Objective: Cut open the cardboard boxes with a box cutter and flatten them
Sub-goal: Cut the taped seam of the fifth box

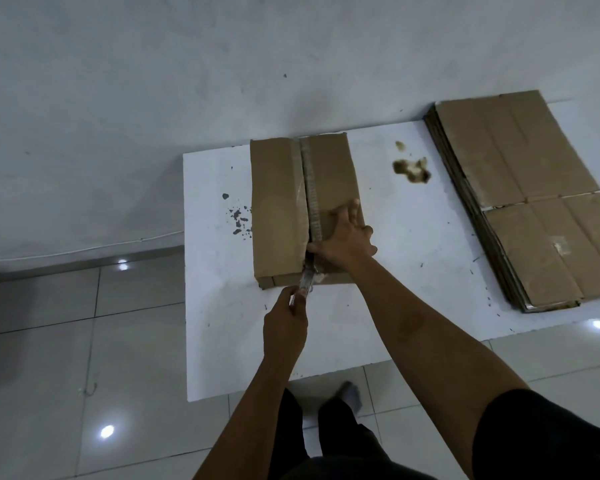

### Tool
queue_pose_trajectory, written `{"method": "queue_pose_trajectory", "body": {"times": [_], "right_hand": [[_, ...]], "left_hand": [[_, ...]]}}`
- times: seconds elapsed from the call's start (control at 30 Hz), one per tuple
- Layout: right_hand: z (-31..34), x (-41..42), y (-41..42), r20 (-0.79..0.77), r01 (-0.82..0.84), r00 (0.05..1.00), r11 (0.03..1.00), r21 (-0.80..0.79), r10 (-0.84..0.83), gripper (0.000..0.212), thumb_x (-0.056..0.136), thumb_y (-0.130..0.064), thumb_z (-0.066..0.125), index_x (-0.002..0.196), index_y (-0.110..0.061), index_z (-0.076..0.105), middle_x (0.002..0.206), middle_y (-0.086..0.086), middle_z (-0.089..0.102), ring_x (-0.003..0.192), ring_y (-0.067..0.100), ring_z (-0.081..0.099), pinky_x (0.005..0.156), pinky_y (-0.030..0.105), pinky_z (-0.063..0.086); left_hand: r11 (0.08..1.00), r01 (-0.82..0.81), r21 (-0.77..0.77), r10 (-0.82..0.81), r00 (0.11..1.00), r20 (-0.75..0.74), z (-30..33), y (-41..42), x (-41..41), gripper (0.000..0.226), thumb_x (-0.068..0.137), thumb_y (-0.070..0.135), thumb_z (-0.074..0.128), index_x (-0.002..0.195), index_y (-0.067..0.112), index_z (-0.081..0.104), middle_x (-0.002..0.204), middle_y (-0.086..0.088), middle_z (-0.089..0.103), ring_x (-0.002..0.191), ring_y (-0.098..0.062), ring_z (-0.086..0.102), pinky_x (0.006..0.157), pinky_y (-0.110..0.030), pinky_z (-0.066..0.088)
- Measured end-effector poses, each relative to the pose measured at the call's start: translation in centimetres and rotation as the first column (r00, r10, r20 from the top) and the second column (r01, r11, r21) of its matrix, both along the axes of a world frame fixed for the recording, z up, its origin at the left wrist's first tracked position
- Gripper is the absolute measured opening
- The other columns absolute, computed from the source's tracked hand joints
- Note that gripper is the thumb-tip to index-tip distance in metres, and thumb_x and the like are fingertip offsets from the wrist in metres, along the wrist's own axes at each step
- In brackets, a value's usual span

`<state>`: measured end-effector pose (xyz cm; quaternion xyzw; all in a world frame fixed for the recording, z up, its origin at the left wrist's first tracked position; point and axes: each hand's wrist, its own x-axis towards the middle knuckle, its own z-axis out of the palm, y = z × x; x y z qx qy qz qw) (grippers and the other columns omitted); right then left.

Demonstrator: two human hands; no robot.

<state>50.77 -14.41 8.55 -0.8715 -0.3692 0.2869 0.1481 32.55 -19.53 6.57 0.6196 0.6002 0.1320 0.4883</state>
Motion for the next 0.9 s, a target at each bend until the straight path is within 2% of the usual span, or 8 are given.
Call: {"method": "queue_pose_trajectory", "body": {"times": [0.17,0.27,0.43,0.57,0.63,0.7,0.8,0.9], "right_hand": [[0.2,0.9,0.6,-0.043,-0.034,0.999,0.999,-0.025,0.033,0.104,0.060,-0.058,0.080,0.141,-0.030,0.022,0.164,-0.005,-0.009,0.133,0.049,0.030,0.097,0.064,0.041],[0.1,1.0,0.8,-0.049,-0.036,0.998,0.999,-0.025,0.035,0.104,0.056,-0.065,0.077,0.138,-0.031,0.024,0.162,-0.004,-0.004,0.132,0.047,0.032,0.097,0.064,0.041],[-0.5,1.6,1.0,-0.065,-0.028,0.997,1.000,-0.002,0.028,0.106,0.041,-0.076,0.065,0.131,-0.030,0.033,0.155,0.000,0.012,0.124,0.042,0.044,0.097,0.061,0.041],[0.1,1.3,1.6,-0.130,-0.002,0.992,1.000,0.022,0.005,0.106,0.045,-0.077,0.065,0.134,-0.028,0.036,0.155,0.001,0.015,0.127,0.041,0.042,0.099,0.054,0.039],[0.1,1.1,1.5,-0.114,-0.002,0.993,1.000,0.016,0.004,0.103,0.051,-0.072,0.070,0.137,-0.029,0.033,0.158,-0.001,0.010,0.130,0.043,0.038,0.099,0.057,0.041],[-0.3,1.1,1.2,-0.101,-0.007,0.995,1.000,0.001,0.007,0.098,0.057,-0.067,0.073,0.138,-0.030,0.031,0.160,-0.002,0.006,0.131,0.045,0.034,0.099,0.060,0.041],[-1.2,1.1,0.8,-0.095,-0.026,0.995,1.000,0.015,0.028,0.099,0.056,-0.072,0.071,0.138,-0.033,0.029,0.163,-0.007,-0.003,0.138,0.040,0.030,0.102,0.060,0.037],[-2.0,1.3,0.7,-0.118,-0.040,0.992,0.999,0.037,0.044,0.093,0.066,-0.076,0.061,0.142,-0.034,0.028,0.165,-0.008,-0.012,0.145,0.038,0.026,0.104,0.061,0.034]], "left_hand": [[0.999,0.022,-0.040,-0.021,0.999,0.036,-0.1,0.4,-0.8,0.033,0.103,0.040,0.046,0.126,0.021,0.061,0.063,0.000,0.063,0.053,-0.013,0.058,0.055,-0.030,0.054],[0.999,0.042,-0.022,-0.041,0.999,0.026,0.0,0.4,-0.9,0.033,0.103,0.037,0.046,0.128,0.021,0.060,0.062,0.002,0.061,0.051,-0.011,0.056,0.052,-0.022,0.048],[0.998,0.070,0.007,-0.070,0.998,0.008,0.0,0.7,-0.5,0.032,0.103,0.041,0.046,0.123,0.022,0.062,0.061,0.003,0.061,0.052,-0.011,0.057,0.054,-0.024,0.049],[0.972,0.235,0.007,-0.235,0.972,-0.014,0.1,-2.5,1.4,0.030,0.103,0.043,0.044,0.116,0.024,0.063,0.071,0.010,0.063,0.057,-0.005,0.060,0.054,-0.012,0.047],[0.982,0.186,0.009,-0.186,0.983,0.000,0.4,-3.1,1.6,0.029,0.103,0.043,0.043,0.118,0.026,0.061,0.070,0.008,0.064,0.056,-0.009,0.061,0.050,-0.015,0.047],[0.988,0.155,0.021,-0.155,0.988,-0.004,0.3,-2.2,1.1,0.027,0.103,0.043,0.043,0.119,0.028,0.059,0.065,0.005,0.063,0.054,-0.015,0.062,0.050,-0.024,0.050],[0.986,0.166,-0.007,-0.166,0.986,-0.015,0.0,-1.2,-0.4,0.024,0.103,0.041,0.044,0.120,0.028,0.055,0.062,0.003,0.062,0.051,-0.013,0.058,0.052,-0.029,0.053],[0.985,0.167,-0.032,-0.167,0.986,0.002,0.1,-1.6,-1.7,0.018,0.104,0.039,0.044,0.118,0.032,0.052,0.063,0.000,0.062,0.052,-0.012,0.057,0.056,-0.036,0.056]]}}
